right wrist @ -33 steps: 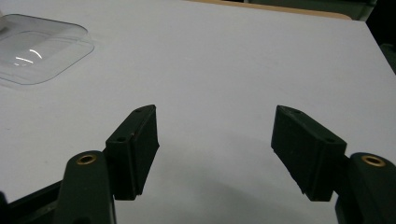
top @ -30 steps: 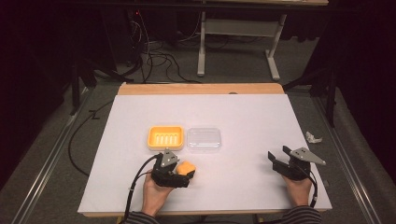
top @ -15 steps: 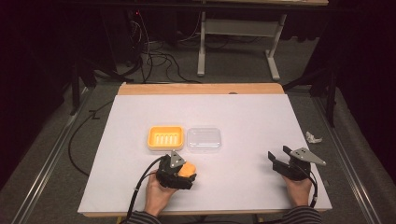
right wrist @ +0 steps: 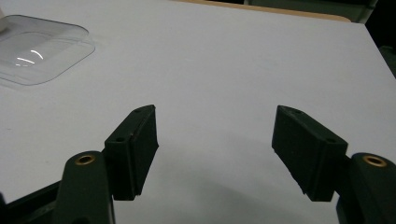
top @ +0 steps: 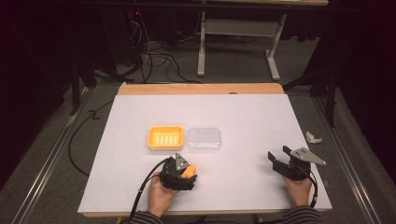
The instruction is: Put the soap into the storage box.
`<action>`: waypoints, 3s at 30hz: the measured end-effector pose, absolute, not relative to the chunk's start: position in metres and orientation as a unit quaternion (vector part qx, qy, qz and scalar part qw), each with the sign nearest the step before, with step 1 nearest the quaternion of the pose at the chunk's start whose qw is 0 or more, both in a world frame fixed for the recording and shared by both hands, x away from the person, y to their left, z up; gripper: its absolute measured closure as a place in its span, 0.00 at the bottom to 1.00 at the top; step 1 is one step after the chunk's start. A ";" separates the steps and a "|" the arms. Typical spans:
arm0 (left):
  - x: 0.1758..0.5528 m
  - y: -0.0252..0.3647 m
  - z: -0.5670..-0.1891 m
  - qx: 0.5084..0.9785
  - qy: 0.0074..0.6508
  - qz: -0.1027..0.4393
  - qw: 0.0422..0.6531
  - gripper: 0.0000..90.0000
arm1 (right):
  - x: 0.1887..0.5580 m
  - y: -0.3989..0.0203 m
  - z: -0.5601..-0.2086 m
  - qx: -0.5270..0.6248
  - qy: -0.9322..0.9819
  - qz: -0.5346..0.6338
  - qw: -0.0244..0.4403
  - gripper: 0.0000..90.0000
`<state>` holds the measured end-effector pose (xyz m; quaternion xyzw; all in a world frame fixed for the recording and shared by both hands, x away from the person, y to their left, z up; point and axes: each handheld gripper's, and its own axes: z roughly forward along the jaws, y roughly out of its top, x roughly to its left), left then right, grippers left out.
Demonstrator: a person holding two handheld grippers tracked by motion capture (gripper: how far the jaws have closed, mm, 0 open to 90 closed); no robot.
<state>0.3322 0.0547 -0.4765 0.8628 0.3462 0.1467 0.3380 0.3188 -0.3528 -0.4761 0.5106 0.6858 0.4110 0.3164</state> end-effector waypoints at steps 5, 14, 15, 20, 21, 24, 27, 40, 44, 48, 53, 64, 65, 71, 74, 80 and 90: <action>0.334 0.056 -0.476 0.866 0.339 0.143 0.339 0.29 | 0.319 -0.353 -0.476 0.510 0.686 0.411 0.316 0.35; 0.337 0.063 -0.470 0.861 0.341 0.133 0.353 0.29 | 0.319 -0.352 -0.476 0.511 0.686 0.410 0.316 0.35; 0.337 0.063 -0.470 0.861 0.341 0.130 0.355 0.29 | 0.319 -0.352 -0.476 0.511 0.686 0.410 0.316 0.35; 0.338 0.067 -0.466 0.856 0.344 0.126 0.366 0.29 | 0.318 -0.352 -0.476 0.508 0.688 0.411 0.317 0.35; 0.338 0.068 -0.465 0.854 0.345 0.124 0.369 0.29 | 0.318 -0.352 -0.476 0.506 0.689 0.410 0.318 0.35; 0.338 0.071 -0.462 0.847 0.351 0.118 0.382 0.29 | 0.319 -0.351 -0.476 0.509 0.688 0.410 0.316 0.35; 0.338 0.074 -0.458 0.842 0.354 0.114 0.391 0.29 | 0.319 -0.351 -0.476 0.508 0.689 0.408 0.316 0.35; 0.338 0.085 -0.444 0.829 0.371 0.114 0.402 0.29 | 0.318 -0.351 -0.476 0.507 0.689 0.409 0.319 0.35; 0.339 0.085 -0.440 0.828 0.370 0.122 0.403 0.29 | 0.319 -0.351 -0.476 0.508 0.689 0.407 0.320 0.35; 0.340 0.088 -0.432 0.830 0.367 0.131 0.398 0.29 | 0.318 -0.351 -0.476 0.507 0.688 0.409 0.319 0.35; 0.344 0.095 -0.421 0.820 0.374 0.149 0.407 0.29 | 0.318 -0.351 -0.476 0.505 0.690 0.408 0.321 0.35; 0.357 0.106 -0.410 0.814 0.372 0.179 0.408 0.29 | 0.318 -0.350 -0.476 0.506 0.690 0.405 0.321 0.36; 0.358 0.106 -0.410 0.814 0.372 0.181 0.408 0.29 | 0.318 -0.350 -0.476 0.507 0.691 0.405 0.320 0.36; 0.367 0.108 -0.408 0.814 0.373 0.183 0.405 0.29 | 0.319 -0.350 -0.476 0.507 0.691 0.403 0.321 0.36; 0.372 0.111 -0.407 0.811 0.379 0.184 0.405 0.29 | 0.319 -0.350 -0.476 0.505 0.693 0.403 0.321 0.35; 0.380 0.117 -0.405 0.804 0.391 0.188 0.407 0.29 | 0.319 -0.350 -0.476 0.505 0.692 0.404 0.321 0.35; 0.390 0.124 -0.402 0.792 0.406 0.195 0.412 0.29 | 0.319 -0.350 -0.476 0.507 0.690 0.404 0.321 0.35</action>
